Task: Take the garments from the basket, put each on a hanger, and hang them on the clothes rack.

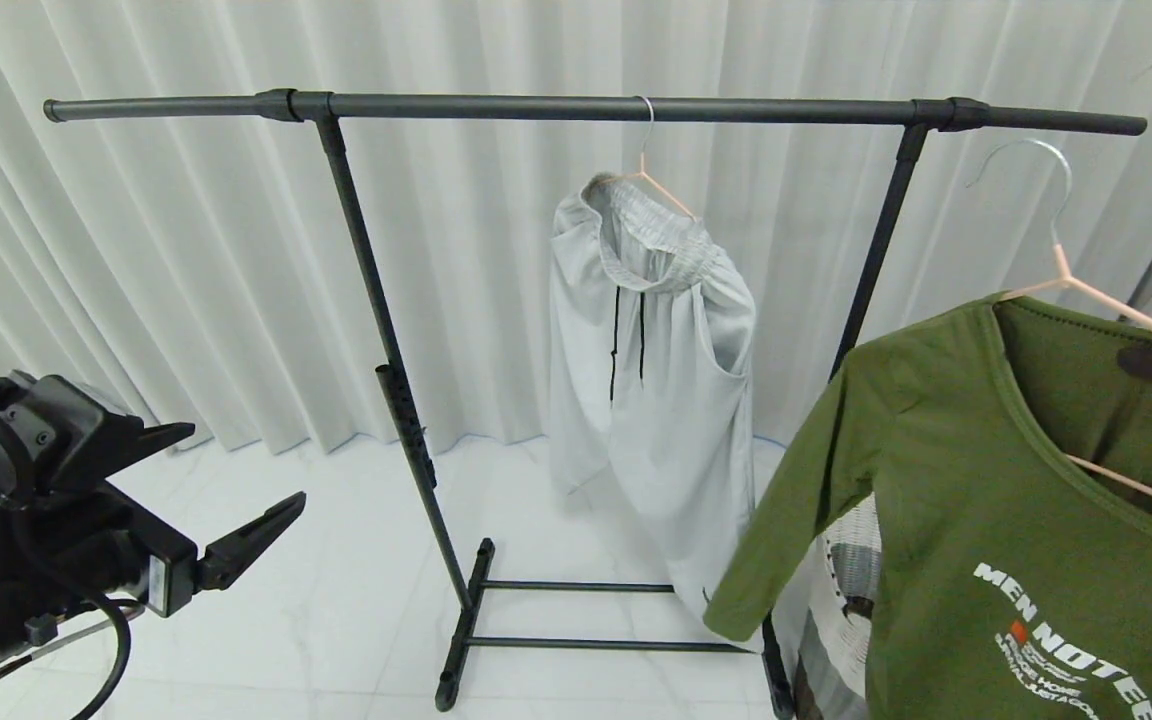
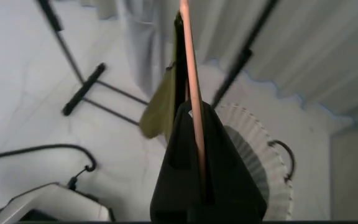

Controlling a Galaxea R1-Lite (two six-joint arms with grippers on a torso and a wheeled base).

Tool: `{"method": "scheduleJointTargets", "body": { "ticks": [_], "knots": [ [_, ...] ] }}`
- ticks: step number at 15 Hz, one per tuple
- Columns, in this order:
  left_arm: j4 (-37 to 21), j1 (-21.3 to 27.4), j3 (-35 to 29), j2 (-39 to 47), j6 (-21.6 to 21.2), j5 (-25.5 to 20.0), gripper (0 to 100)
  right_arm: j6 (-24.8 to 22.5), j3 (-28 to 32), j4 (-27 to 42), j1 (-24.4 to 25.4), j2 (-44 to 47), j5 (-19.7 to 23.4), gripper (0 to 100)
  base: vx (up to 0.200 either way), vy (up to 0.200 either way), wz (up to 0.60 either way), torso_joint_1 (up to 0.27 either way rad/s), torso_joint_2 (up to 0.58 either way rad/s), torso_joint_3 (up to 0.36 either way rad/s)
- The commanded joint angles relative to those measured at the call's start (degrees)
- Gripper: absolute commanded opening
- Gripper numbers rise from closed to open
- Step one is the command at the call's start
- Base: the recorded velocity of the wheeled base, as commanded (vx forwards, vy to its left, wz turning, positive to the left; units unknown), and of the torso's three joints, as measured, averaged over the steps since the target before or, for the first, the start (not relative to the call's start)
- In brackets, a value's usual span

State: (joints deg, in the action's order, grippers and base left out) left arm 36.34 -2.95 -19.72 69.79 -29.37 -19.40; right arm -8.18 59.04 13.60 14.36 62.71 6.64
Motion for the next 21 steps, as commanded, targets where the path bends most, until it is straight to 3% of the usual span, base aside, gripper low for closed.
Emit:
{"method": "scheduleJointTargets", "body": {
  "ticks": [1,7,12,21],
  "knots": [
    [0.05,-0.04,0.48,0.08,-0.08,1.03,100,-0.08,0.2,-0.33,-3.81,-0.22,0.04,0,0.0,0.0,0.0,0.0,0.0,0.0],
    [0.31,-0.04,0.21,0.17,0.01,6.12,100,-0.17,-0.15,-2.09,-7.51,-0.22,0.04,0,0.0,0.0,0.0,0.0,0.0,0.0],
    [0.31,-0.04,0.04,-0.09,0.36,7.97,100,-0.08,0.02,-5.87,-7.59,1.63,0.21,0,0.0,0.0,0.0,0.0,0.0,0.0],
    [0.31,0.05,0.74,-0.27,0.45,8.06,100,-0.08,0.38,-6.93,-7.59,2.95,0.56,0,0.2,0.0,0.0,0.001,0.0,0.004]
  ]
}}
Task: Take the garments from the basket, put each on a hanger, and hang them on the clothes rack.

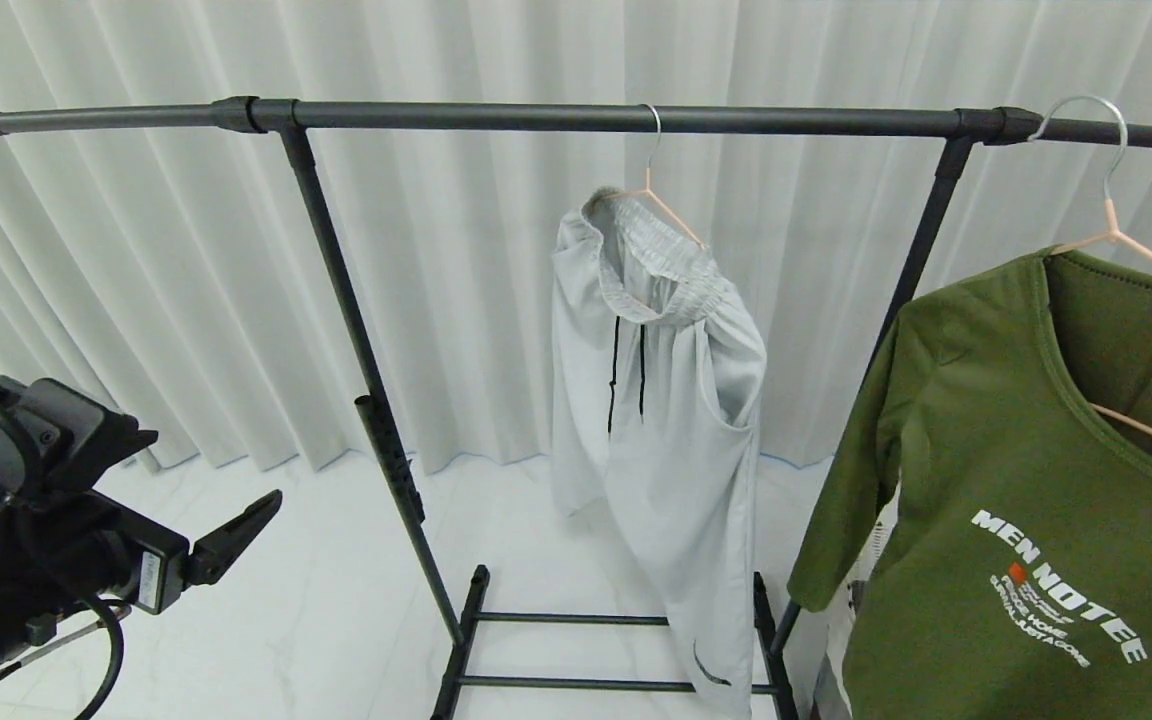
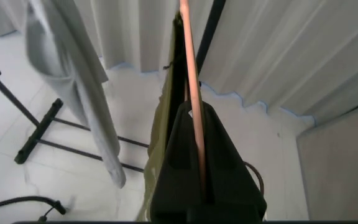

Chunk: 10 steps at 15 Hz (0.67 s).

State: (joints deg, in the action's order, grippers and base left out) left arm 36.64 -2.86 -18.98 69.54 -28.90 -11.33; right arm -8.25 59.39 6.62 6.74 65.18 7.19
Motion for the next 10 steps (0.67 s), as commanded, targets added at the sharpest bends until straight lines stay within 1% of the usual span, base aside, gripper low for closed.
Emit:
{"method": "scheduleJointTargets", "body": {
  "ticks": [1,2,4,5,6,7,8,10],
  "knots": [
    [0.01,-0.04,0.0,-0.1,-0.01,-0.01,100,-0.01,0.02,-1.17,0.11,0.65,0.1,0,0.2,0.0,0.0,0.002,0.01,0.002],
    [0.01,-0.04,0.0,-0.1,-0.01,-0.1,100,-0.01,-0.07,-1.87,0.2,0.91,0.28,0,0.2,0.0,0.0,0.002,0.0,0.007],
    [0.01,-0.04,0.0,-0.1,-0.01,-0.1,100,-0.01,0.11,-4.07,0.38,2.05,2.83,0,0.2,0.0,0.0,0.0,0.0,-0.002],
    [-0.08,-0.04,0.0,-0.1,-0.19,-0.1,100,-0.01,0.29,-5.39,0.38,2.84,3.27,0,0.2,0.0,0.0,0.007,0.0,-0.002],
    [-0.08,-0.04,0.08,-0.1,-0.28,-0.19,100,-0.01,0.37,-6.36,0.38,3.55,3.27,0,0.0,0.0,0.0,0.0,0.0,0.0],
    [0.01,0.14,0.08,-0.1,-0.45,-0.28,100,0.25,0.72,-10.4,0.38,6.1,3.27,0,0.0,0.0,0.0,0.0,0.0,0.0],
    [0.01,0.58,0.0,-0.1,-0.45,-0.28,100,0.43,1.25,-12.51,0.29,7.94,3.27,0,0.0,0.0,0.0,0.0,0.0,0.0],
    [0.01,1.72,0.0,-0.19,-0.36,-0.28,100,1.66,3.54,-13.56,0.29,11.9,3.27,0,0.0,0.0,0.0,0.0,0.0,0.0]
  ]
}}
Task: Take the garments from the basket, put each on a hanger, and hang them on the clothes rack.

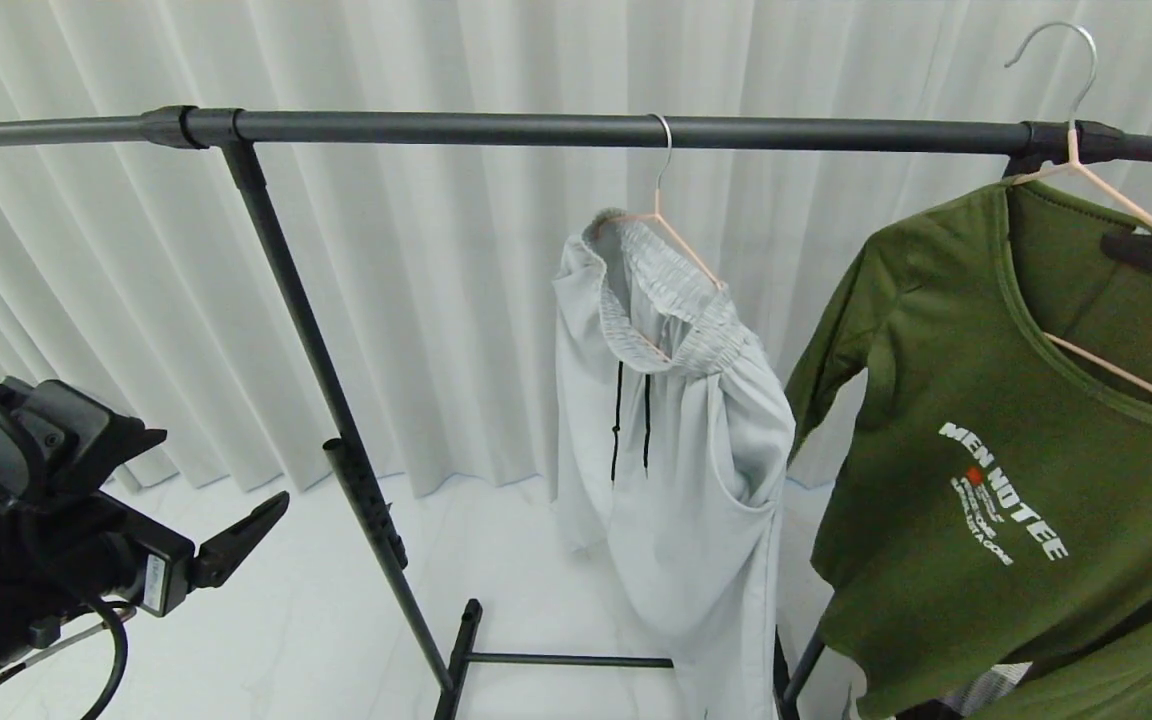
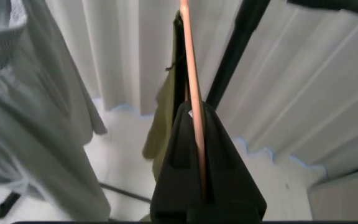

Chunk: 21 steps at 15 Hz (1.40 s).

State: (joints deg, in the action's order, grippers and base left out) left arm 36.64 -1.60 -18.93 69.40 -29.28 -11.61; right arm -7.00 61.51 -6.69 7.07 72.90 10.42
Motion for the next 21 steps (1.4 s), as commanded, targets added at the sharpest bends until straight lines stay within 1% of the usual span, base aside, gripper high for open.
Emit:
{"method": "scheduleJointTargets", "body": {
  "ticks": [1,4,6,11,16,17,20,21],
  "knots": [
    [0.01,1.16,0.04,-0.06,0.01,0.0,100,1.37,2.73,-0.43,-0.04,6.11,-0.05,0,0.0,0.0,0.0,0.0,0.0,0.0],
    [0.01,1.95,-0.05,-0.06,0.01,0.0,100,4.1,7.39,-2.1,-0.48,12.44,-0.23,0,0.0,0.0,0.0,0.0,0.0,0.0],
    [0.01,1.95,-0.05,-0.06,0.01,0.0,100,5.68,9.77,-2.01,-0.65,15.61,-0.32,0,0.0,0.0,0.0,0.0,0.0,0.0],
    [0.01,1.95,-0.05,-0.41,0.01,0.0,100,7.88,9.41,-2.01,-0.65,17.89,-0.49,0,0.0,0.0,0.0,0.0,0.0,0.0],
    [0.01,1.95,-0.05,-0.41,0.19,0.0,100,7.88,9.15,-1.48,-0.13,17.01,-0.4,0,0.0,0.0,0.0,0.0,0.0,0.0],
    [0.01,1.86,-0.05,-0.49,0.28,0.0,100,7.88,8.8,-1.48,0.05,16.57,-0.4,100,0.0,0.0,0.0,0.0,0.0,0.0],
    [0.01,1.95,-0.05,-0.49,0.45,0.0,100,7.17,6.6,-2.27,0.14,14.38,-0.49,100,0.0,0.0,0.0,0.0,0.0,0.0],
    [0.01,1.86,0.04,-0.58,0.45,0.0,100,6.29,4.93,-2.98,0.49,12.44,-0.58,100,0.0,0.0,0.0,0.0,0.0,0.0]
  ]
}}
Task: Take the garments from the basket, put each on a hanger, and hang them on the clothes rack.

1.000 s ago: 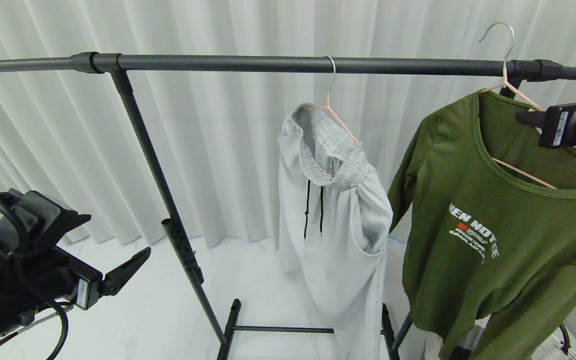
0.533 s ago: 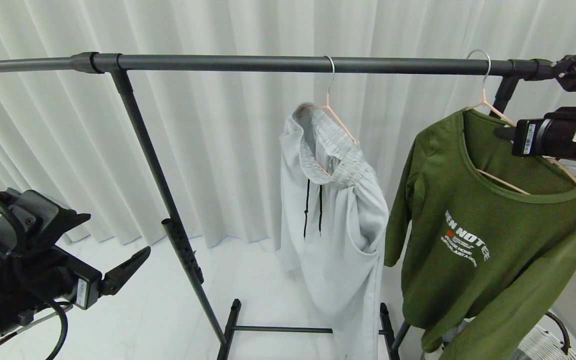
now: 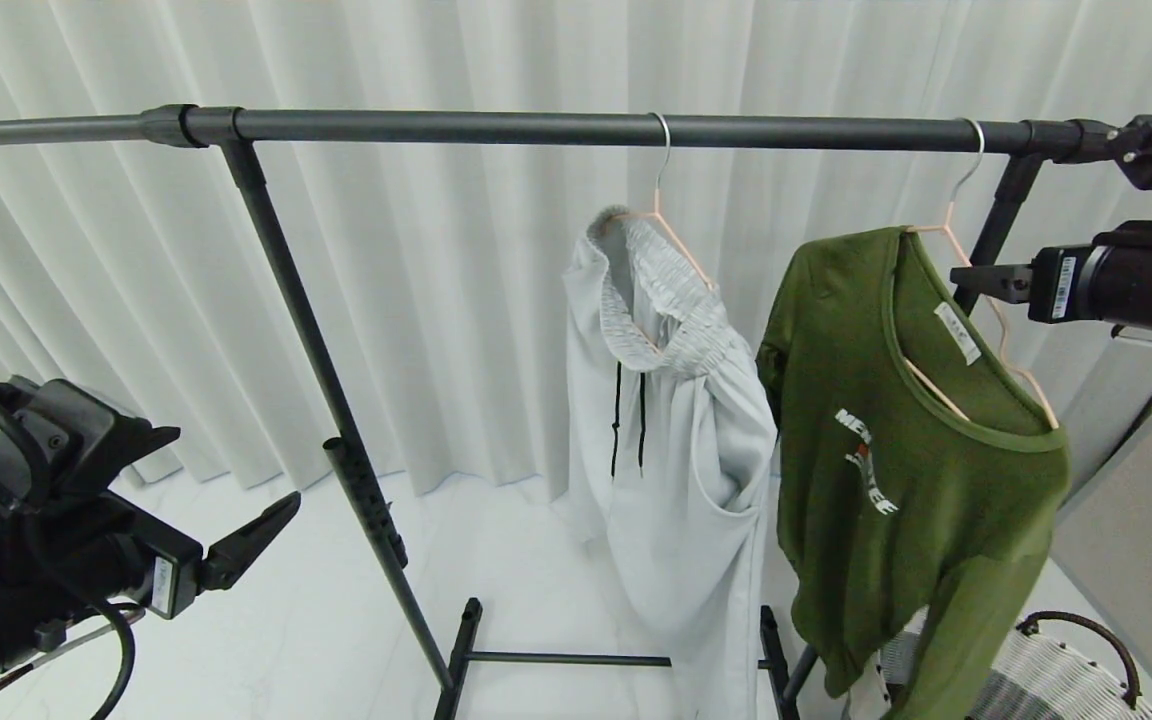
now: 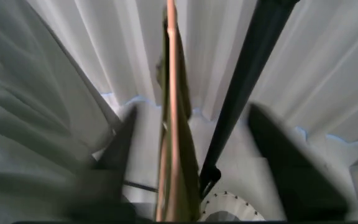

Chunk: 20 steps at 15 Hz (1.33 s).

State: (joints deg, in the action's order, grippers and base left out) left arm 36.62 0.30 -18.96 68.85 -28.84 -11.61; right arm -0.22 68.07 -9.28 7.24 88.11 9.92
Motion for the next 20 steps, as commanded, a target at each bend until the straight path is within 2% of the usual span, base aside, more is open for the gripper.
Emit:
{"method": "scheduleJointTargets", "body": {
  "ticks": [1,6,8,9,11,13,17,20],
  "knots": [
    [0.03,-0.04,0.06,-0.3,0.01,0.0,100,-1.01,-2.59,-0.83,0.49,-3.83,-0.08,100,0.0,0.0,0.0,0.0,0.0,0.0],
    [0.03,-2.85,4.54,-7.33,2.21,1.15,100,-5.93,-19.03,-7.07,-0.12,-21.67,-0.17,100,0.0,0.0,0.0,0.0,0.0,0.0],
    [-0.41,-3.38,9.2,-13.66,3.27,5.45,100,-6.72,-27.29,-7.16,-2.5,-30.55,-0.17,100,0.0,0.0,0.0,0.0,0.0,0.0],
    [-0.41,-3.38,10.52,-15.15,3.44,6.77,100,-6.81,-29.4,-7.07,-3.29,-32.74,-0.17,100,0.0,0.0,0.0,0.0,0.0,0.0],
    [-0.67,-3.38,16.23,-22.53,5.9,12.04,100,-8.22,-42.14,-6.72,-8.12,-44.43,-1.4,100,0.0,0.0,0.0,0.0,0.0,0.0],
    [-2.78,-3.47,18.87,-28.25,7.57,15.65,100,-9.27,-50.14,-5.05,-11.9,-53.66,-3.33,100,0.0,0.0,0.0,0.0,0.0,0.0],
    [-15.09,-3.47,18.87,-43.19,10.39,20.39,100,-9.01,-56.38,6.2,-13.66,-71.59,-5.97,100,0.0,0.0,0.0,0.0,0.0,0.0],
    [-30.12,-3.38,18.87,-61.12,9.59,20.83,100,-9.01,-58.93,13.23,-13.57,-82.66,-6.06,100,0.0,0.0,0.0,0.0,0.0,0.0]
  ]
}}
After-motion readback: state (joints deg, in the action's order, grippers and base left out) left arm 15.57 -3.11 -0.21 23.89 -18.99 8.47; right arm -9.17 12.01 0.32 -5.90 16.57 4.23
